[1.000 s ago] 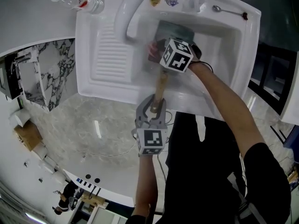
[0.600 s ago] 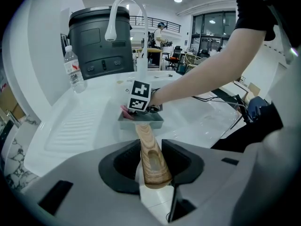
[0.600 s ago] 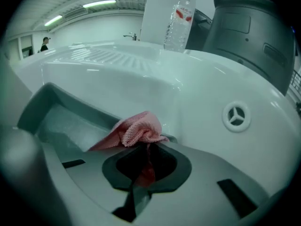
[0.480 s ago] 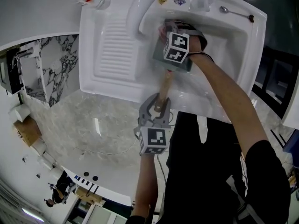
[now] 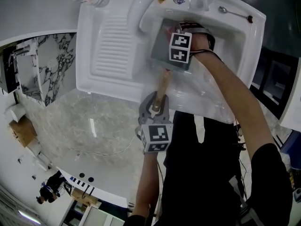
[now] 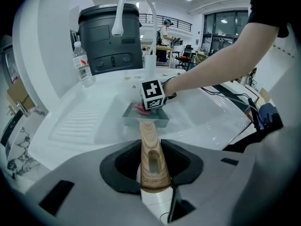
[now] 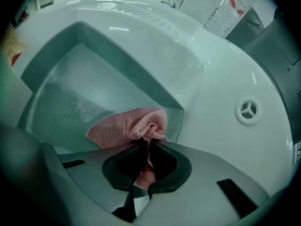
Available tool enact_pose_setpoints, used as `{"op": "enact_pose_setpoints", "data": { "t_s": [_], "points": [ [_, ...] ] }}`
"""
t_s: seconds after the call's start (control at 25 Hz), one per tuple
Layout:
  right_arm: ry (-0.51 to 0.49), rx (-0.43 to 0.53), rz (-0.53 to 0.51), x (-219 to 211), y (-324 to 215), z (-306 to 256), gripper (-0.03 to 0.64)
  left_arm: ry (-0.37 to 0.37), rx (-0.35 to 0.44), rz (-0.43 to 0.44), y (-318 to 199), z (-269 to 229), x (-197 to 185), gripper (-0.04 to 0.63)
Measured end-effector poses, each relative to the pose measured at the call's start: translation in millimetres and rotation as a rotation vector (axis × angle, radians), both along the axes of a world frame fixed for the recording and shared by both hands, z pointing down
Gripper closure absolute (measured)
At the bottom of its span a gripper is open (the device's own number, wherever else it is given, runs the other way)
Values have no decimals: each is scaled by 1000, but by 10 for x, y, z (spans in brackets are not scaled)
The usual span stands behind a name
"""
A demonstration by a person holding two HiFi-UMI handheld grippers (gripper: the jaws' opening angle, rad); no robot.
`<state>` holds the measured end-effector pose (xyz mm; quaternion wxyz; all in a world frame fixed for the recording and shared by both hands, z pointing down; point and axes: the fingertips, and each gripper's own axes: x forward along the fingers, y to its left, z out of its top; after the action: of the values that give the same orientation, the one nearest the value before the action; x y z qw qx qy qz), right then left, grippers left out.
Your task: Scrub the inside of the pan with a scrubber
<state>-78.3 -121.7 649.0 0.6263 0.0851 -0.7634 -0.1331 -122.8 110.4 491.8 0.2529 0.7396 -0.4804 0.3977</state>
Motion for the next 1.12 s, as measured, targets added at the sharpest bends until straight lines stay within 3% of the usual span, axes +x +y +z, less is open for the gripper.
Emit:
{"op": "enact_pose_setpoints", "data": {
  "t_s": [0.44,0.68,1.12],
  "points": [
    [160,-337,66,467,257,123,580,19,-22,-44,-18,18,-3,453],
    [213,-453,1,560,469,95,580,27,-4,-47,-60,5,23,457],
    [50,-813,-251,221,1345,-382,580,25,-25,-60,-24,39,5,457]
  ]
}}
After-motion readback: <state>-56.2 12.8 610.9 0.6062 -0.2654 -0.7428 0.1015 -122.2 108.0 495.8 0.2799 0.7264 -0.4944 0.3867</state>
